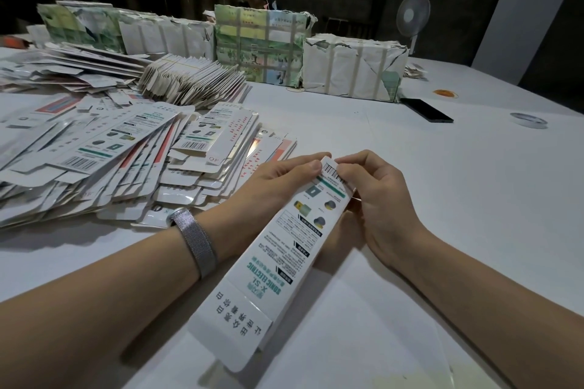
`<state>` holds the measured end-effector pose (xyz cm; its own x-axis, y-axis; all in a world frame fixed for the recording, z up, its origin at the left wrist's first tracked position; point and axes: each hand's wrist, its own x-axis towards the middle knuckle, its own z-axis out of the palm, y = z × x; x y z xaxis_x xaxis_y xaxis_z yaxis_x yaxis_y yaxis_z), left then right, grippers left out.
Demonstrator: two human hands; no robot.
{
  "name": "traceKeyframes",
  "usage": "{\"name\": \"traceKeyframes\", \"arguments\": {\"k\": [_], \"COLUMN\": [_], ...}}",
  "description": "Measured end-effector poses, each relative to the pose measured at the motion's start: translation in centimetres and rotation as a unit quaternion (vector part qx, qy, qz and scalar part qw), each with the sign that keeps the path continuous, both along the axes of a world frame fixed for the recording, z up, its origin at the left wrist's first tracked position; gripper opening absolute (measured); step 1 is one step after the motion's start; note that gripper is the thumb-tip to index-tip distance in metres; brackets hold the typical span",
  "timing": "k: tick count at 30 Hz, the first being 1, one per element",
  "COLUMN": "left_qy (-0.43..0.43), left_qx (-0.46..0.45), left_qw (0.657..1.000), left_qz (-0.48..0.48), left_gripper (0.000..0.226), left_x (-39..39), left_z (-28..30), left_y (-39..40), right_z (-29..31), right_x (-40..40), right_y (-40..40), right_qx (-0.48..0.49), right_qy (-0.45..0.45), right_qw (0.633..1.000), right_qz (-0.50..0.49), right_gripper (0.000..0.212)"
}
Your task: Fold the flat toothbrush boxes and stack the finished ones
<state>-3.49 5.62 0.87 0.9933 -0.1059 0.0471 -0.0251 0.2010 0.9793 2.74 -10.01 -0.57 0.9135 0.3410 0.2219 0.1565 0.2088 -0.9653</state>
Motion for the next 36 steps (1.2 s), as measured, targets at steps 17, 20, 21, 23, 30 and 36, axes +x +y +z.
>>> {"name": "traceKeyframes", "arguments": {"k": [17, 20, 21, 23, 30, 36], "left_qy": [-0.025, -0.022, -0.022, -0.019, -0.007, -0.004], "left_qx": [-0.012, -0.015, -0.014, -0.020, -0.029, -0.028], "left_qw": [1.000, 1.000, 1.000, 0.999, 0.999, 0.999], "left_qz": [-0.007, -0.011, -0.014, -0.021, -0.034, -0.037], "left_gripper": [0.032, 0.038, 0.040, 0.040, 0.039, 0.042], "left_x": [-0.07, 0.07, 0.13, 0.22, 0.37, 0.44], "left_z": [-0.34, -0.40, -0.42, -0.43, -0.49, -0.48], "left_y": [-0.39, -0.35, -0.33, -0.26, 0.12, 0.28], "right_z": [0.36, 0.43, 0.43, 0.45, 0.52, 0.51], "right_x": [-0.42, -0.47, -0.46, -0.50, -0.54, -0.57], "right_y": [0.02, 0.13, 0.15, 0.19, 0.25, 0.06], "right_qx": [-0.046, -0.042, -0.040, -0.036, -0.032, -0.024], "right_qy": [-0.005, 0.000, 0.003, 0.010, 0.014, 0.011], "right_qw": [0.998, 0.998, 0.998, 0.998, 0.998, 0.999], "right_qz": [-0.034, -0.041, -0.043, -0.047, -0.048, -0.033], "right_gripper": [0.025, 0.024, 0.027, 0.031, 0.018, 0.030]}}
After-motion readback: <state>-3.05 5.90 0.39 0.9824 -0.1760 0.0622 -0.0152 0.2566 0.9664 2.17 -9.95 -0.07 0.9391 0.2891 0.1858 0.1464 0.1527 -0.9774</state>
